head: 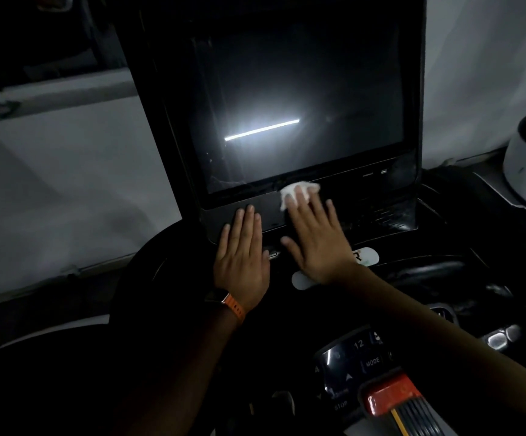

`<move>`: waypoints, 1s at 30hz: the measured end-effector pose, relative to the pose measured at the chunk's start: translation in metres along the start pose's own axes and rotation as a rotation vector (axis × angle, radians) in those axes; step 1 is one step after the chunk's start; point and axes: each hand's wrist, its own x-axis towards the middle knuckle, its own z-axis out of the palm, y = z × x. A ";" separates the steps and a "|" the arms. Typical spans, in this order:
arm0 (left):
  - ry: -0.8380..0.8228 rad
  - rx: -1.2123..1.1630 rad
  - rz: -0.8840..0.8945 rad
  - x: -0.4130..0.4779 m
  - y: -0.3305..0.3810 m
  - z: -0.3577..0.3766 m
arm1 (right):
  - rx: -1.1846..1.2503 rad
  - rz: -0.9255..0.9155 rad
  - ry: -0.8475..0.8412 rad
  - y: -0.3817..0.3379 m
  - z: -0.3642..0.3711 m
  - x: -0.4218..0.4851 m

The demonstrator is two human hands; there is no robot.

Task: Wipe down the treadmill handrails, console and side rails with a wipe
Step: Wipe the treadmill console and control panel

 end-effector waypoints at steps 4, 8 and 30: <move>0.016 -0.003 -0.019 -0.003 -0.009 -0.005 | -0.019 0.185 0.068 0.018 -0.002 -0.001; 0.051 0.014 -0.053 -0.005 -0.020 -0.008 | 0.024 0.117 0.020 -0.022 0.004 0.004; 0.126 0.004 -0.109 -0.023 -0.069 -0.012 | -0.104 -0.038 -0.082 -0.050 0.021 -0.016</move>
